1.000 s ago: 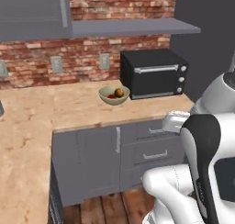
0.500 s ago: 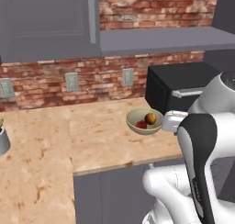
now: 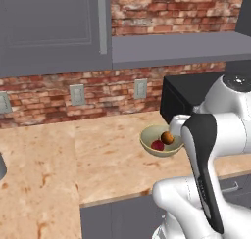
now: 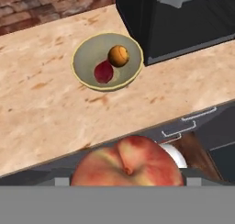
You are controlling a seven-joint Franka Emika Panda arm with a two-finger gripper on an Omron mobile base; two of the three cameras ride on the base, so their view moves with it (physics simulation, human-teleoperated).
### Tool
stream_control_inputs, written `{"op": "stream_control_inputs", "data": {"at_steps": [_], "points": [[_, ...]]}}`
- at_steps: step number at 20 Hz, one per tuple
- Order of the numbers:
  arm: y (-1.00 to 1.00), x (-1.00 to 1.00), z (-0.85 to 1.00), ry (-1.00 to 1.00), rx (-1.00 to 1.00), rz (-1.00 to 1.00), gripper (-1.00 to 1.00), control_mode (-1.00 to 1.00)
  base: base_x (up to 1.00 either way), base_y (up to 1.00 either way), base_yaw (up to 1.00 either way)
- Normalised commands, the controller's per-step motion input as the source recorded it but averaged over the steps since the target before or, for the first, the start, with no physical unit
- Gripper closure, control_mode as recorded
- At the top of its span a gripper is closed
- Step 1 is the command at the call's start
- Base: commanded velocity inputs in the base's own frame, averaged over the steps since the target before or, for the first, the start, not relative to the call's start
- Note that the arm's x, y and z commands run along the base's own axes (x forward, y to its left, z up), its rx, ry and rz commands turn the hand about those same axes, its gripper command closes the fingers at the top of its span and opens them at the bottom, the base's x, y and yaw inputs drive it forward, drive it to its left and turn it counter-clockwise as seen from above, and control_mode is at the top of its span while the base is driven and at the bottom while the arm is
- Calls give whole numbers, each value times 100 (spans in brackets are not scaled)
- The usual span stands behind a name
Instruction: Take the orange, peach, and pear from the freezer and place them in the bowl on the counter.
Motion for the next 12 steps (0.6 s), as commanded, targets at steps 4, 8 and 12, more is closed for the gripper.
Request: {"op": "stream_control_inputs", "data": {"at_steps": [4, 8, 12], "points": [[-8, 92, -59, -1, -10, 0, 100, -100, 0, 0, 0], [0, 100, -52, 0, -3, 0, 100, -100, 0, 0, 0], [0, 100, -53, 0, 0, 0, 100, -100, 0, 0, 0]]}}
